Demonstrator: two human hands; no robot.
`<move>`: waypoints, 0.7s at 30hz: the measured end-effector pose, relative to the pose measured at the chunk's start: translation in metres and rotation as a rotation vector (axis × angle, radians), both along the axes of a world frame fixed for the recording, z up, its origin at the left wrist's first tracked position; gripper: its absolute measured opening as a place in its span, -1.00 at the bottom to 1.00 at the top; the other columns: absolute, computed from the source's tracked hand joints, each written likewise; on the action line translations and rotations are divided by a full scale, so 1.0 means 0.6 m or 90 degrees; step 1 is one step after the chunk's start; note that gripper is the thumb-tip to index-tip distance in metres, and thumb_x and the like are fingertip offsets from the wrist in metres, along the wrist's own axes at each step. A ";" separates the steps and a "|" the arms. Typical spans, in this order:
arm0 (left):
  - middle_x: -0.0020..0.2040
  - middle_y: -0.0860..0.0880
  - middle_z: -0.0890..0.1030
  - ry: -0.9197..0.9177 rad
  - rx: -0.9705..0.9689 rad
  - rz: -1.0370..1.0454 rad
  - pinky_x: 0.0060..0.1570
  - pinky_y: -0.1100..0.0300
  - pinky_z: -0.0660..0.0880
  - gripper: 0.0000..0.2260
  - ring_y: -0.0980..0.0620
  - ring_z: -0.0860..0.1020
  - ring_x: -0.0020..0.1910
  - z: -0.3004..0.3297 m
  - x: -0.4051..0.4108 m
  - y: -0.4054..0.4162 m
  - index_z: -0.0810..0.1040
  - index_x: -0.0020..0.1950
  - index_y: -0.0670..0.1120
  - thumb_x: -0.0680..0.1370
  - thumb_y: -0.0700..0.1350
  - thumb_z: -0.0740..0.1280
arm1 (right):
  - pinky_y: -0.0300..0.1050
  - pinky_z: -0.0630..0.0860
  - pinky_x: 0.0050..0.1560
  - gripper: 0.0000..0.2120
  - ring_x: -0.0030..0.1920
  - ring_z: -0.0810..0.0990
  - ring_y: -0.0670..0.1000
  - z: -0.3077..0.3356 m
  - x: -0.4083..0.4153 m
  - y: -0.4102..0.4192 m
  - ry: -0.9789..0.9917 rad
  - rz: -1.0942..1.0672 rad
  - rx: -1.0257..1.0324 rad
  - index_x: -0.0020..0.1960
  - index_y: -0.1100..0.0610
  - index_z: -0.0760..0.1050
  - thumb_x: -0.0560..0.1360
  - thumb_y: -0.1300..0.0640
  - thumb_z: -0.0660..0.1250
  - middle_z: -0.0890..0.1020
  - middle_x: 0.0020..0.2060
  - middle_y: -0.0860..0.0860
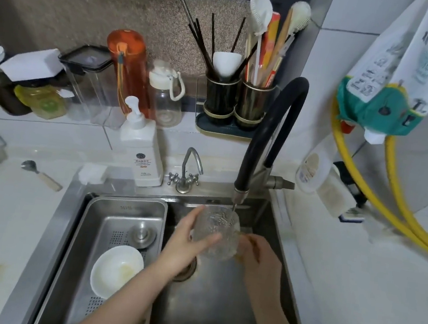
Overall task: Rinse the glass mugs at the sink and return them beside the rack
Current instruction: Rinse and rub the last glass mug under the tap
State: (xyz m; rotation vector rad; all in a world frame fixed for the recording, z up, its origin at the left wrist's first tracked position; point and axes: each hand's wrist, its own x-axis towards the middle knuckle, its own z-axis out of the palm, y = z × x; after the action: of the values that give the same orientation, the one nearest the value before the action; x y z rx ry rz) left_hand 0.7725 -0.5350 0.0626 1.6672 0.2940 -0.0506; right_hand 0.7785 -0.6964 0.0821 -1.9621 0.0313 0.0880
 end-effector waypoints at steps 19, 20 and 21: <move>0.24 0.10 0.36 0.039 0.048 0.131 0.20 0.29 0.24 -0.41 0.18 0.35 0.24 0.012 0.036 -0.025 0.33 0.44 0.07 0.45 0.14 0.40 | -0.32 0.53 -0.22 -0.87 -0.18 0.64 -0.03 -0.019 0.039 0.006 0.074 -0.010 0.069 -0.04 0.04 0.56 0.58 0.05 0.24 0.65 -0.18 0.02; 0.26 0.11 0.36 0.035 0.050 0.141 0.23 0.28 0.25 -0.39 0.18 0.35 0.25 0.012 0.041 -0.025 0.32 0.44 0.06 0.45 0.17 0.39 | -0.34 0.51 -0.21 -0.86 -0.18 0.63 -0.05 -0.015 0.046 0.009 0.073 -0.014 0.060 -0.04 0.04 0.55 0.58 0.04 0.24 0.65 -0.19 0.00; 0.28 0.10 0.37 0.035 0.062 0.143 0.30 0.24 0.26 -0.35 0.17 0.36 0.28 0.013 0.046 -0.030 0.31 0.45 0.05 0.42 0.22 0.39 | -0.37 0.47 -0.24 -0.85 -0.20 0.62 -0.09 -0.014 0.051 0.009 0.068 -0.023 0.044 -0.04 0.04 0.55 0.58 0.03 0.23 0.64 -0.21 -0.04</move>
State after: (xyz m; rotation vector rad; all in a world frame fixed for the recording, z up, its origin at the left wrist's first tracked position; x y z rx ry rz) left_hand 0.7999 -0.5527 0.0706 1.7210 0.5314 0.0873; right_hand 0.8093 -0.6913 0.0736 -1.8857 0.1315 0.1686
